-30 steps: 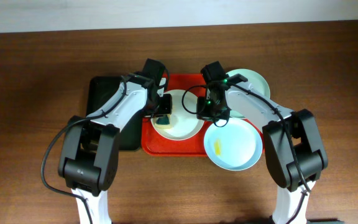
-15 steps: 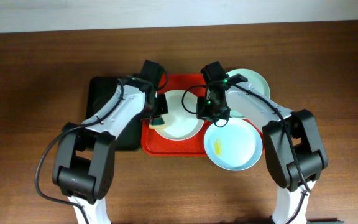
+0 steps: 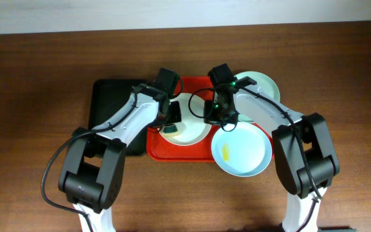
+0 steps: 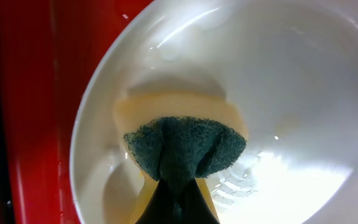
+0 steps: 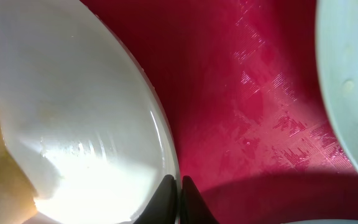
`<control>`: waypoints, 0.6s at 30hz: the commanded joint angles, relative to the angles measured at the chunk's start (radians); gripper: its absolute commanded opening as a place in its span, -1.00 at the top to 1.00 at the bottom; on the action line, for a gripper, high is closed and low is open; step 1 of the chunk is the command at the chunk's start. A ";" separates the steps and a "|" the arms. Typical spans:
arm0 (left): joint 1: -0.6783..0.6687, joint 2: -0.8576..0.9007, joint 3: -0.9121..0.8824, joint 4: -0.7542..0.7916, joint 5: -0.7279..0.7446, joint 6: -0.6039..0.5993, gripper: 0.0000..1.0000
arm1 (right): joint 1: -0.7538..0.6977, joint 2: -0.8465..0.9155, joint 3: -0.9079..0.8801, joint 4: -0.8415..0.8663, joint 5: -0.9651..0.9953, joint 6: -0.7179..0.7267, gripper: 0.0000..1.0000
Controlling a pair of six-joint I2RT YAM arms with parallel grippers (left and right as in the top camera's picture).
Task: Clean dirty plates on tray and stack at the side
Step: 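Scrub the white plate surface with the sponge in the left gripper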
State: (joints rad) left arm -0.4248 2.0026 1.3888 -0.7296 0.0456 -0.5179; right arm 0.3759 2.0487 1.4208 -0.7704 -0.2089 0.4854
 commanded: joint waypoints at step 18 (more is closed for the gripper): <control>-0.001 -0.021 -0.113 0.092 0.095 -0.076 1.00 | 0.003 0.017 -0.018 0.003 0.010 -0.010 0.90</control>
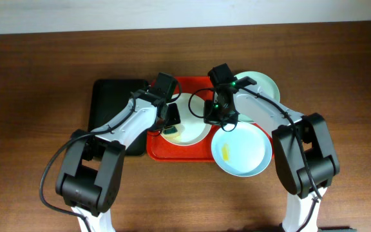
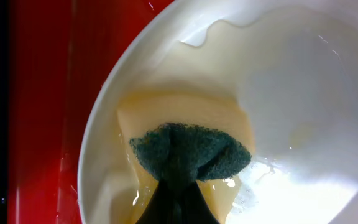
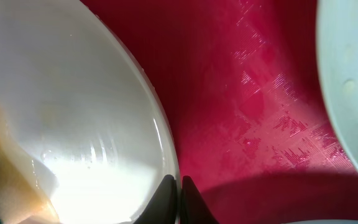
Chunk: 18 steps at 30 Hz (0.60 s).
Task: Clean dirty plates on tray and stack at the side
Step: 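Scrub the white plate surface with the sponge in the left gripper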
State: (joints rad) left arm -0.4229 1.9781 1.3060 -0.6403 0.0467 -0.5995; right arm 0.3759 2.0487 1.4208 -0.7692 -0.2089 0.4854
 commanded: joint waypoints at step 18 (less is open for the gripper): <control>-0.005 0.004 -0.069 0.080 0.145 0.024 1.00 | 0.003 0.017 -0.018 0.002 0.010 -0.010 0.90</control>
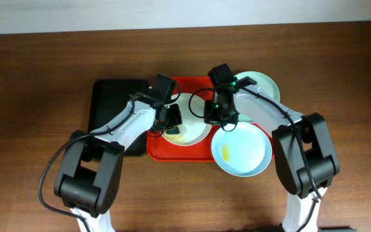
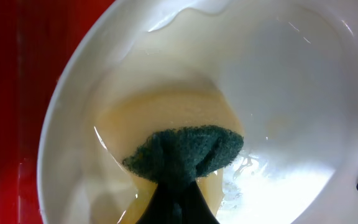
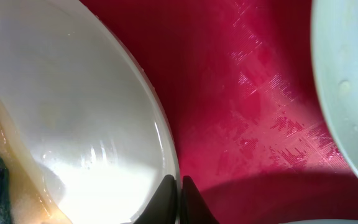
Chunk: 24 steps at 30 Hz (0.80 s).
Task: Clean dirty plates on tray and stack at the side
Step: 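Scrub the white plate surface with the sponge in the left gripper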
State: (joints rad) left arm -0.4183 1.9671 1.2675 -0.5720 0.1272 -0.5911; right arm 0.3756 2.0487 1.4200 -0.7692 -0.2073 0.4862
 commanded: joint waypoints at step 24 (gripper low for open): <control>-0.063 -0.154 0.023 -0.018 -0.111 0.298 1.00 | 0.004 0.017 -0.017 -0.002 0.009 -0.011 0.90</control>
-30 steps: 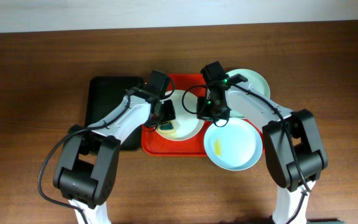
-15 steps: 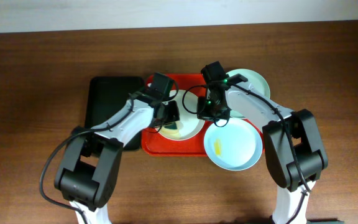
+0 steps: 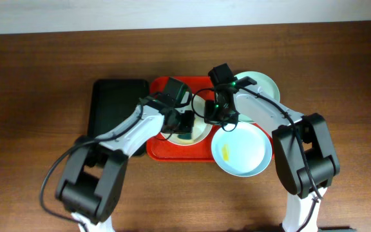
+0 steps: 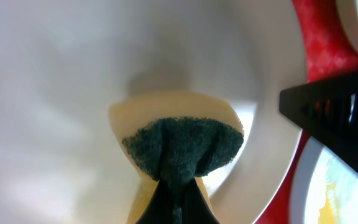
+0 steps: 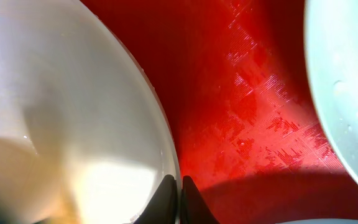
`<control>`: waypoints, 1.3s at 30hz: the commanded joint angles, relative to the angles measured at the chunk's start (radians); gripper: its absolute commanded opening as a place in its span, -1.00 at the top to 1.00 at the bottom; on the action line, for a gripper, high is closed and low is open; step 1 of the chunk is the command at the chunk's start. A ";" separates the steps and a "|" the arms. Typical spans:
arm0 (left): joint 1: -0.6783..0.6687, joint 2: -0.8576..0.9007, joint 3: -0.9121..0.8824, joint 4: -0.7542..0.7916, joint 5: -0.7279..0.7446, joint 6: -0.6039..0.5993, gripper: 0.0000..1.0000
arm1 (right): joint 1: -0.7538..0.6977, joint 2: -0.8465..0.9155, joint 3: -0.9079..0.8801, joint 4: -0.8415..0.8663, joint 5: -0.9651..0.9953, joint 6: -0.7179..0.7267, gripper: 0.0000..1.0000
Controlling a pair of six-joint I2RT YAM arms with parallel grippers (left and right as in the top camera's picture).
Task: Clean dirty plates on tray and stack at the side
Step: 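Scrub the white plate surface with the sponge in the left gripper, then move the sponge with the left gripper back over the black tray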
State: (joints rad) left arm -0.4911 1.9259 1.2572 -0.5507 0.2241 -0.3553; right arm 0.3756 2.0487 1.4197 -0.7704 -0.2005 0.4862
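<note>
A white plate [image 3: 197,132] lies on the red tray [image 3: 156,145]. My left gripper [image 3: 185,122] is shut on a yellow sponge with a green scouring top [image 4: 179,146] and presses it into the plate's right part [image 4: 73,93]. The left gripper's fingers [image 4: 178,193] pinch the green layer. My right gripper [image 5: 179,186] is shut on the plate's right rim [image 5: 169,168], and it shows as a black shape [image 4: 334,106] in the left wrist view. A second white plate with a yellow smear [image 3: 240,149] overlaps the tray's front right corner.
A pale green plate [image 3: 264,86] sits at the back right, half under the right arm. A black mat [image 3: 111,106] lies left of the tray. Bare wooden table [image 3: 37,129] surrounds everything.
My left gripper has moved with the sponge from the plate's left part to its right part, close to the right gripper. The right gripper still pinches the rim in the same place.
The sponge stood in the plate's left part at all three earlier moments, shifting slightly, with soapy liquid around it. My right gripper held the plate's right rim throughout. Now the sponge is at the right side of the plate.
</note>
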 commanded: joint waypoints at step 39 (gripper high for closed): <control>0.045 0.057 0.075 0.032 0.203 0.063 1.00 | 0.011 0.017 -0.016 0.000 0.003 -0.011 0.90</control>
State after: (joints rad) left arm -0.4404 2.0308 1.3159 -0.4889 0.3798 -0.3626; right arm 0.3756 2.0487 1.4189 -0.7738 -0.1894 0.4862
